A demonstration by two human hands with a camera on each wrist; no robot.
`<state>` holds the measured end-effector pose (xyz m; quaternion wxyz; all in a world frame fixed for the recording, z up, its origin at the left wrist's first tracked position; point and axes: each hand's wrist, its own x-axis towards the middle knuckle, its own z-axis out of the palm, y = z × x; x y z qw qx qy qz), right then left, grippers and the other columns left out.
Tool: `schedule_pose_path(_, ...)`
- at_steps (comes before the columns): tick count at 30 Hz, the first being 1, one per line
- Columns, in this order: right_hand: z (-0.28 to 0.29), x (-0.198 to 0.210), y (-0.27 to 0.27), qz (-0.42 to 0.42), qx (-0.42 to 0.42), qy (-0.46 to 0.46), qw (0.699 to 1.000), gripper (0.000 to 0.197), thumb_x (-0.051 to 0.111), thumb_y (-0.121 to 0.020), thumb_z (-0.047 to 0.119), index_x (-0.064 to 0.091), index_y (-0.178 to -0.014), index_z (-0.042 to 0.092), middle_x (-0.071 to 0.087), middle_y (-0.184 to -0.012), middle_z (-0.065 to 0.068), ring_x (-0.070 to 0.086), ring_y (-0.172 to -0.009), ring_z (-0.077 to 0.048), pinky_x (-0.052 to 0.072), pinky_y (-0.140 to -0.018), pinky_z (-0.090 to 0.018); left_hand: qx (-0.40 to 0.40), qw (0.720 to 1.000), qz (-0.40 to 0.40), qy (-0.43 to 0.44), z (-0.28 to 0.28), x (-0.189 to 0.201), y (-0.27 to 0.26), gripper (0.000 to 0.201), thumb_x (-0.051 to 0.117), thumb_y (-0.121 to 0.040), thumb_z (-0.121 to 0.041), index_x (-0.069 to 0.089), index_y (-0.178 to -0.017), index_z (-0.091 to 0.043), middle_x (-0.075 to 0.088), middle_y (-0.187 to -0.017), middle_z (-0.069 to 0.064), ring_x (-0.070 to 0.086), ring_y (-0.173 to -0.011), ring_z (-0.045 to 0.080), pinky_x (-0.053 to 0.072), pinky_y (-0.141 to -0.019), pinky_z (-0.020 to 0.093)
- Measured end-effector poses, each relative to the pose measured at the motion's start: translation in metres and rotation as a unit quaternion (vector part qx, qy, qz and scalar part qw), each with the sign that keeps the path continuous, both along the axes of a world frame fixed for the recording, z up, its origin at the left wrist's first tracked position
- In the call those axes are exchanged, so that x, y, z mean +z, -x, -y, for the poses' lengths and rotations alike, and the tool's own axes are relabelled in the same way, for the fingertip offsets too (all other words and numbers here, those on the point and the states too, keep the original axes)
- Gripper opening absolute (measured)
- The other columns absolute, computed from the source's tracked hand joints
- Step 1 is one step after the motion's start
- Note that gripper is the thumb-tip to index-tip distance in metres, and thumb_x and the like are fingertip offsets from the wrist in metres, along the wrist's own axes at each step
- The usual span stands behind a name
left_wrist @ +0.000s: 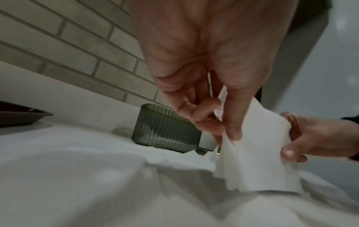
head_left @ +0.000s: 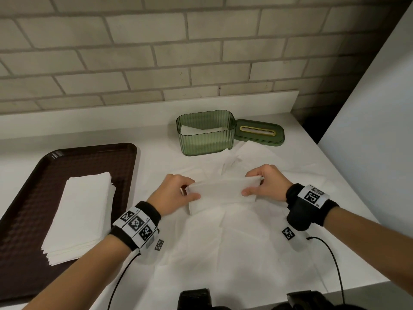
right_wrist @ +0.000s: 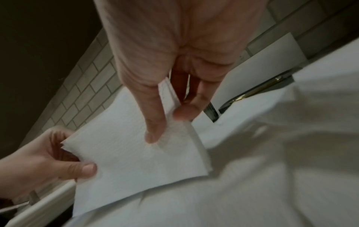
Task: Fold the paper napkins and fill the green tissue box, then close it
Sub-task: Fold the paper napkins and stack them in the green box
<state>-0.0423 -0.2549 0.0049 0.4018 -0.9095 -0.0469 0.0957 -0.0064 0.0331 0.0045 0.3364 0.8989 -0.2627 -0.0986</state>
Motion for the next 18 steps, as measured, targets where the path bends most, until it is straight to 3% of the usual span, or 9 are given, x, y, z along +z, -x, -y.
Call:
schedule_pose_path(3, 0.003, 0.019, -0.021, 0.048, -0.062, -0.013, 0.997, 0.014, 0.084, -0.072, 0.023, 0.072, -0.079, 0.021, 0.072, -0.084, 0.0, 0.065, -0.076, -0.014, 0.053, -0.072, -0.027, 0.075, 0.993, 0.073, 0.047, -0.001, 0.015, -0.019, 0.03, 0.077, -0.08, -0.029, 0.071, -0.077, 0.001, 0.069, -0.075, 0.012, 0.045, -0.057, 0.012, 0.04, -0.062, 0.03)
schedule_pose_path(5, 0.003, 0.036, -0.04, 0.086, -0.1, -0.057, 0.99, 0.015, 0.082, -0.074, 0.017, 0.072, -0.085, 0.016, 0.07, -0.084, -0.001, 0.062, -0.072, -0.01, 0.051, -0.071, -0.024, 0.112, 0.984, 0.105, 0.095, 0.0, 0.03, -0.035, 0.03, 0.076, -0.08, -0.028, 0.071, -0.078, 0.002, 0.068, -0.073, 0.012, 0.042, -0.057, 0.011, 0.039, -0.061, 0.031)
schedule_pose_path(8, 0.0, 0.057, -0.076, 0.132, -0.13, -0.107, 0.977, 0.02, 0.078, -0.078, 0.009, 0.072, -0.097, 0.01, 0.07, -0.087, 0.0, 0.061, -0.068, 0.002, 0.051, -0.075, -0.02, 0.173, 0.964, 0.106, 0.174, 0.005, 0.048, -0.068, 0.026, 0.074, -0.083, -0.022, 0.071, -0.097, 0.0, 0.067, -0.081, 0.005, 0.049, -0.066, 0.007, 0.042, -0.067, 0.024)
schedule_pose_path(10, -0.004, 0.066, -0.103, 0.152, -0.162, -0.126, 0.967, 0.027, 0.076, -0.08, 0.006, 0.069, -0.106, 0.003, 0.069, -0.092, -0.006, 0.058, -0.066, 0.004, 0.049, -0.073, -0.019, 0.202, 0.949, 0.106, 0.216, 0.011, 0.056, -0.091, 0.026, 0.071, -0.085, -0.017, 0.06, -0.107, -0.007, 0.065, -0.076, 0.0, 0.055, -0.065, 0.004, 0.047, -0.067, 0.024)
schedule_pose_path(12, -0.007, 0.07, -0.126, 0.165, -0.199, -0.133, 0.957, 0.031, 0.075, -0.08, 0.006, 0.061, -0.108, 0.007, 0.067, -0.089, -0.008, 0.057, -0.067, -0.004, 0.047, -0.068, -0.018, 0.21, 0.94, 0.125, 0.238, 0.02, 0.061, -0.11, 0.031, 0.067, -0.086, -0.009, 0.042, -0.104, -0.014, 0.056, -0.063, -0.005, 0.051, -0.052, 0.0, 0.044, -0.056, 0.017)
schedule_pose_path(13, -0.008, 0.07, -0.136, 0.173, -0.212, -0.123, 0.954, 0.033, 0.075, -0.079, 0.009, 0.055, -0.104, 0.013, 0.066, -0.085, -0.007, 0.058, -0.068, -0.01, 0.047, -0.066, -0.02, 0.214, 0.939, 0.132, 0.237, 0.025, 0.061, -0.119, 0.033, 0.065, -0.086, -0.007, 0.038, -0.103, -0.014, 0.052, -0.061, -0.005, 0.051, -0.052, 0.004, 0.043, -0.053, 0.018)
schedule_pose_path(15, -0.01, 0.066, -0.154, 0.187, -0.23, -0.097, 0.95, 0.038, 0.075, -0.077, 0.015, 0.044, -0.098, 0.019, 0.065, -0.084, -0.007, 0.059, -0.071, -0.02, 0.048, -0.065, -0.025, 0.217, 0.947, 0.153, 0.18, 0.032, 0.059, -0.136, 0.027, 0.061, -0.088, -0.008, 0.04, -0.105, -0.01, 0.05, -0.063, 0.0, 0.056, -0.061, 0.02, 0.047, -0.06, 0.028)
schedule_pose_path(16, -0.011, 0.063, -0.161, 0.188, -0.234, -0.087, 0.95, 0.038, 0.075, -0.077, 0.016, 0.042, -0.095, 0.019, 0.066, -0.084, -0.007, 0.061, -0.073, -0.024, 0.049, -0.065, -0.027, 0.215, 0.955, 0.166, 0.123, 0.035, 0.055, -0.145, 0.022, 0.06, -0.089, -0.009, 0.044, -0.104, -0.008, 0.051, -0.064, 0.003, 0.058, -0.066, 0.028, 0.049, -0.066, 0.033)
schedule_pose_path(18, -0.013, 0.054, -0.173, 0.186, -0.229, -0.037, 0.955, 0.029, 0.074, -0.076, 0.02, 0.048, -0.087, 0.022, 0.068, -0.081, -0.003, 0.063, -0.076, -0.027, 0.053, -0.07, -0.032, 0.194, 0.963, 0.187, 0.003, 0.04, 0.047, -0.162, 0.011, 0.056, -0.091, -0.009, 0.051, -0.101, -0.009, 0.055, -0.067, 0.004, 0.06, -0.075, 0.033, 0.047, -0.077, 0.041)
